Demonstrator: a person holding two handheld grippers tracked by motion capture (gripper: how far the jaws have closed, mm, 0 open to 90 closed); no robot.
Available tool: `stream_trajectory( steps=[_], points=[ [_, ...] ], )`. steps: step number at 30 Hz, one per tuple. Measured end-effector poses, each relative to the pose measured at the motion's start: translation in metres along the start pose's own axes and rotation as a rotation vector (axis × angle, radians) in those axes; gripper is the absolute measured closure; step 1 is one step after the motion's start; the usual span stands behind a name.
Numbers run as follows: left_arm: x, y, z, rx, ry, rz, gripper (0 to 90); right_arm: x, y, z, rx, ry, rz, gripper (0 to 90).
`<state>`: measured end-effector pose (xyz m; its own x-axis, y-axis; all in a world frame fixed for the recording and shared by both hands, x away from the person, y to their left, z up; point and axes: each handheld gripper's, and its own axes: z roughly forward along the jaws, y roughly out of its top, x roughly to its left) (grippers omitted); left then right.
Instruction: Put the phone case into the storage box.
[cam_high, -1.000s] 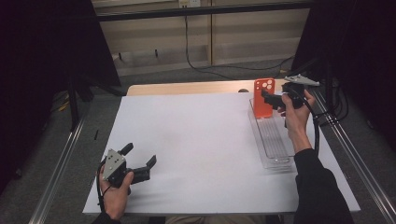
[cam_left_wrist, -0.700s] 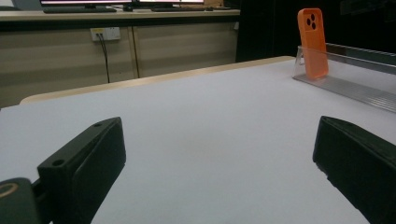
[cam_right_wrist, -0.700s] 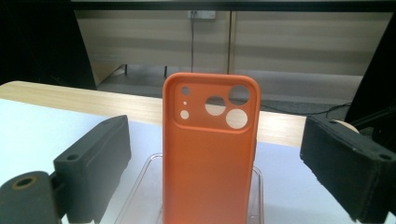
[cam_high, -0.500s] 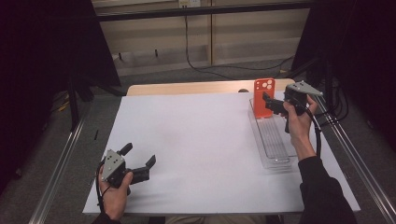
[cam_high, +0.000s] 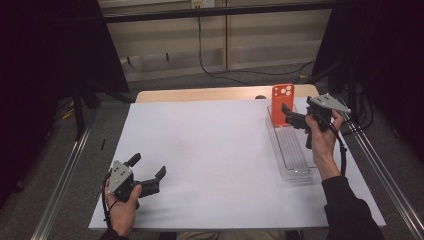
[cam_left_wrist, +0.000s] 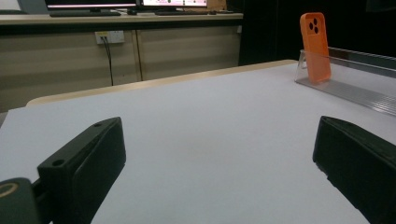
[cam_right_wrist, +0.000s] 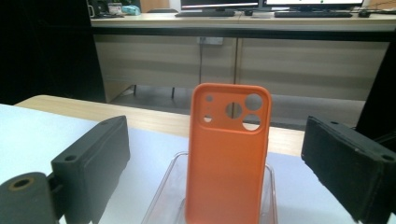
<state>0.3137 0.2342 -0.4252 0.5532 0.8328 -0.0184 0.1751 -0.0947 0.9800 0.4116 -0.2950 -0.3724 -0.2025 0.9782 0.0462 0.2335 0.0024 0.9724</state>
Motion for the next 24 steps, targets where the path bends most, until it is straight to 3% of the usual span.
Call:
stream_trajectory(
  steps=[8, 15, 24],
  points=[
    [0.000, 0.000, -0.001, -0.001, 0.001, 0.009, 2.6, 0.003, -0.001, -0.017, -0.034, 0.013, -0.021, 4.6],
    [0.000, 0.000, -0.002, -0.009, 0.001, -0.008, 2.6, 0.009, -0.005, -0.029, -0.053, 0.017, -0.049, 3.7],
    [0.001, 0.000, -0.005, -0.006, 0.006, -0.001, 2.6, 0.016, -0.009, -0.045, -0.053, 0.029, -0.065, 3.4]
  ],
)
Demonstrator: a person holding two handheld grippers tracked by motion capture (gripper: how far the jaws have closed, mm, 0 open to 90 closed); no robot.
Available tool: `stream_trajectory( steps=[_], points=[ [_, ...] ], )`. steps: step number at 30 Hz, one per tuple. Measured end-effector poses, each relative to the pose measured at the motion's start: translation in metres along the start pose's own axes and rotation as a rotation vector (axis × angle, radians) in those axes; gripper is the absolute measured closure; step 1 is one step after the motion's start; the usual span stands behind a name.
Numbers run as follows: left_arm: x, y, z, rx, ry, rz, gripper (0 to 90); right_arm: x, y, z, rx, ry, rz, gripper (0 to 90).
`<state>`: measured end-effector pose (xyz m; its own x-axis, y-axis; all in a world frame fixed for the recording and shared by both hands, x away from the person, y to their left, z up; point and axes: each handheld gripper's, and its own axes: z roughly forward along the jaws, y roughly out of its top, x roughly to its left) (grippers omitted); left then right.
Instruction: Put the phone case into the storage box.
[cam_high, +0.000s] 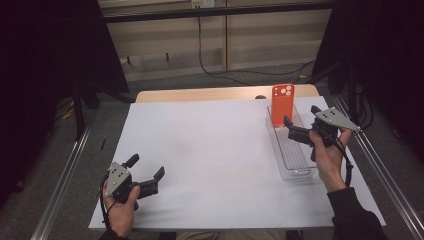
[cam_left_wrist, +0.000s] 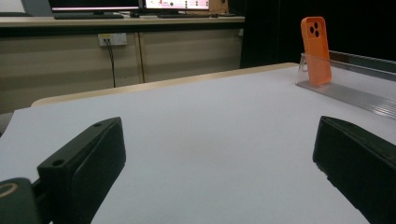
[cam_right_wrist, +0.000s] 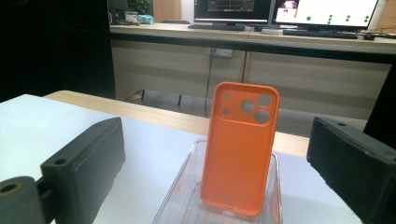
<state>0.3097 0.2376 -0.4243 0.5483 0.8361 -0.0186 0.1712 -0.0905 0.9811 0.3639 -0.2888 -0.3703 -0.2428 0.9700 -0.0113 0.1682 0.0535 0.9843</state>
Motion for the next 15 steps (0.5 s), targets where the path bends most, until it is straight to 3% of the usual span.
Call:
stream_trajectory(
  steps=[5, 15],
  points=[
    [0.000, 0.000, -0.001, -0.009, -0.001, -0.012, 2.6, 0.001, -0.005, -0.006, 0.020, -0.004, 0.002, 2.1],
    [0.001, 0.000, -0.003, -0.005, 0.008, -0.006, 2.6, 0.007, -0.011, -0.025, 0.007, 0.008, -0.015, 1.8]
  ],
)
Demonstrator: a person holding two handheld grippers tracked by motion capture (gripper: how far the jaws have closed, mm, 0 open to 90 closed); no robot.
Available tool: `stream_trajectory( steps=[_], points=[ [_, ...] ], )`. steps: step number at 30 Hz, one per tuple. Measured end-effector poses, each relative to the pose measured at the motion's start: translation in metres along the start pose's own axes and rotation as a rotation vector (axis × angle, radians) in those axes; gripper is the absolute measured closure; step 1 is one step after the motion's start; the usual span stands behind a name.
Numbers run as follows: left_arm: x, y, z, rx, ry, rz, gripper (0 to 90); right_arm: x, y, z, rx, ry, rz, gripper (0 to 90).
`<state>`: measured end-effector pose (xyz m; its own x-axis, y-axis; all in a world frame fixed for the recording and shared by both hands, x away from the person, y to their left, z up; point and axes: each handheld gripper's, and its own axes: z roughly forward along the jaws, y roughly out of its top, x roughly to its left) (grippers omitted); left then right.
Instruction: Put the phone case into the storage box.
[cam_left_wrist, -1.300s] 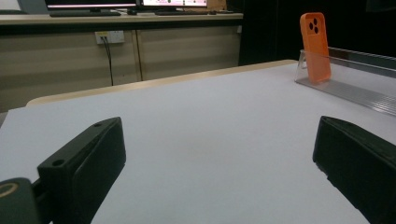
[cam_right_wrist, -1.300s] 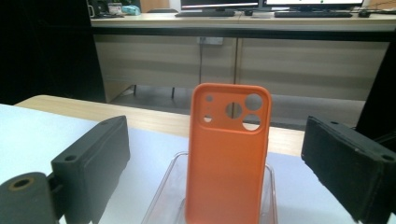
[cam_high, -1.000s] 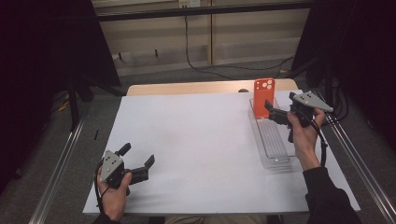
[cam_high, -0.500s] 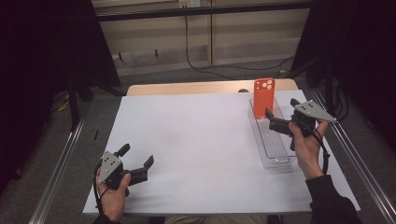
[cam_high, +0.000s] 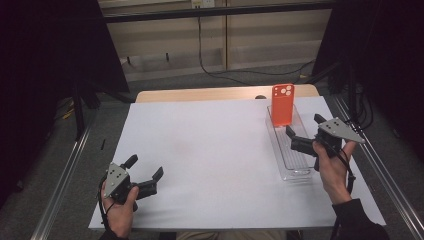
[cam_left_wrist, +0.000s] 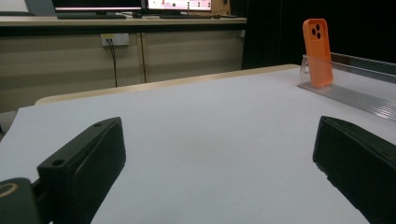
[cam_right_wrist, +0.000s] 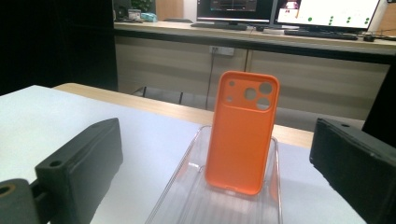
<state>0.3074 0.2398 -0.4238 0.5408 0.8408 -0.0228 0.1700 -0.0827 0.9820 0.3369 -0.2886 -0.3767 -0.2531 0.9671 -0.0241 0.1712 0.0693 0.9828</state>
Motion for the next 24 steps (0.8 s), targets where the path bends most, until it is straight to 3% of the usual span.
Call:
stream_trajectory(
  steps=[10, 24],
  points=[
    [-0.001, 0.000, -0.001, -0.005, 0.003, 0.000, 2.7, 0.000, -0.018, -0.017, -0.002, -0.052, -0.008, 1.8],
    [-0.002, -0.002, -0.001, 0.008, 0.009, -0.007, 3.0, 0.001, -0.037, -0.043, 0.000, -0.030, 0.005, 1.9]
  ],
)
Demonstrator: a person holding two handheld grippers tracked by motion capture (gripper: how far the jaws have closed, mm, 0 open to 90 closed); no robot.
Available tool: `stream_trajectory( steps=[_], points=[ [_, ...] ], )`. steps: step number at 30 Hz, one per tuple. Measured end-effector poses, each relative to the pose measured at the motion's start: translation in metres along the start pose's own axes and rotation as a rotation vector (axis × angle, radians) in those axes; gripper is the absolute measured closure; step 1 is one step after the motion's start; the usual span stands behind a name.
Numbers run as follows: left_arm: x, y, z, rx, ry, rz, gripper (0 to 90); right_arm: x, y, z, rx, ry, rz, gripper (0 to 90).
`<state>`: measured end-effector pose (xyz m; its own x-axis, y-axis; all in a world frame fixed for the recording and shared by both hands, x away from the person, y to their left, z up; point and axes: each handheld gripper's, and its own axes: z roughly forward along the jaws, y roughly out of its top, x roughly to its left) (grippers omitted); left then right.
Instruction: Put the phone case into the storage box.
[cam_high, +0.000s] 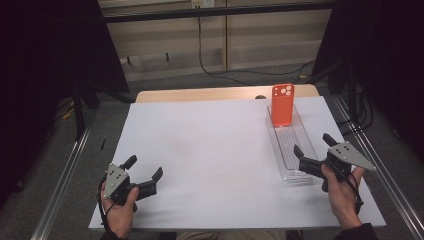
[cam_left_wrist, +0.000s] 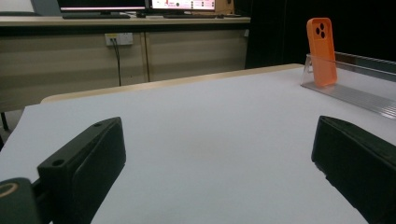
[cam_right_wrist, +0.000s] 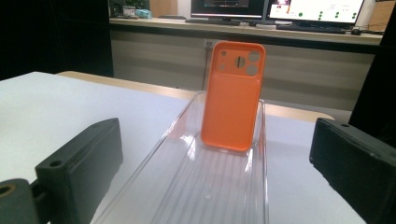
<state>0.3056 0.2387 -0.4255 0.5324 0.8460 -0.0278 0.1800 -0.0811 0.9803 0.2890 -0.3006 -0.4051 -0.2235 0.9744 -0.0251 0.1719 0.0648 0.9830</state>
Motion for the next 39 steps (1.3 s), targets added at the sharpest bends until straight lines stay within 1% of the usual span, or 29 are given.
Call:
stream_trajectory(
  steps=[1, 2, 3, 6, 8, 9, 10, 13, 16, 17, 21, 22, 25, 26, 27, 29, 32, 33, 36, 37, 39],
  points=[
    [0.000, 0.000, 0.000, 0.005, -0.003, -0.001, 3.0, 0.000, -0.002, -0.002, 0.001, -0.004, 0.000, 1.9],
    [0.000, 0.000, 0.000, 0.000, -0.005, -0.001, 3.0, 0.000, -0.003, -0.004, 0.003, -0.002, -0.002, 1.9],
    [0.000, 0.001, 0.000, -0.002, -0.002, 0.006, 3.0, 0.000, -0.005, -0.006, 0.007, 0.004, 0.000, 1.9],
    [0.000, 0.001, -0.001, -0.006, 0.002, -0.004, 2.9, 0.003, -0.010, -0.010, 0.010, 0.002, -0.004, 2.4],
    [0.000, 0.001, -0.001, -0.004, 0.001, -0.002, 3.0, 0.004, -0.011, -0.013, 0.010, 0.013, -0.004, 2.3],
    [0.000, 0.001, -0.001, -0.008, 0.000, -0.006, 3.0, 0.004, -0.011, -0.014, 0.008, 0.015, -0.005, 2.4],
    [0.000, 0.001, -0.001, -0.008, 0.001, -0.001, 3.0, 0.005, -0.012, -0.015, 0.004, 0.016, -0.002, 2.3],
    [0.001, 0.001, -0.002, -0.011, 0.008, -0.005, 3.0, 0.006, -0.015, -0.018, 0.012, 0.020, -0.003, 2.1],
    [0.001, 0.001, -0.003, -0.008, 0.007, 0.003, 3.0, 0.007, -0.017, -0.021, 0.013, 0.019, -0.006, 2.0],
    [0.001, 0.001, -0.003, -0.009, 0.007, 0.001, 3.0, 0.007, -0.018, -0.022, 0.011, 0.015, -0.004, 2.0],
    [0.001, 0.001, -0.004, -0.004, 0.014, -0.005, 3.1, 0.007, -0.022, -0.029, 0.014, 0.020, 0.001, 1.9],
    [0.001, 0.000, -0.005, -0.002, 0.014, 0.000, 3.0, 0.007, -0.023, -0.030, 0.015, 0.019, 0.000, 1.9],
    [0.002, 0.001, -0.007, -0.010, 0.020, -0.002, 3.1, 0.006, -0.026, -0.033, 0.019, 0.016, 0.001, 1.9],
    [0.002, 0.001, -0.008, -0.011, 0.018, -0.009, 3.0, 0.006, -0.026, -0.034, 0.016, 0.014, 0.005, 1.9],
    [0.003, 0.001, -0.009, -0.008, 0.021, -0.002, 3.0, 0.006, -0.027, -0.035, 0.014, 0.012, 0.003, 1.9],
    [0.003, 0.000, -0.009, -0.005, 0.021, -0.006, 3.0, 0.006, -0.028, -0.038, 0.007, 0.003, 0.001, 1.8],
    [0.003, 0.000, -0.008, -0.007, 0.014, -0.009, 3.0, 0.006, -0.031, -0.040, 0.024, 0.015, 0.010, 1.3],
    [0.003, 0.000, -0.008, -0.003, 0.014, -0.001, 3.0, 0.006, -0.031, -0.040, 0.026, 0.013, 0.016, 1.3],
    [0.002, 0.000, -0.006, 0.001, 0.006, -0.011, 3.0, 0.005, -0.031, -0.039, 0.018, 0.012, 0.016, 1.5],
    [0.003, 0.000, -0.006, 0.004, 0.012, -0.004, 3.0, 0.004, -0.031, -0.039, 0.016, 0.016, 0.013, 1.4],
    [0.004, 0.000, -0.005, 0.005, 0.015, -0.004, 3.0, 0.005, -0.031, -0.038, 0.020, 0.021, 0.016, 1.5]
  ],
)
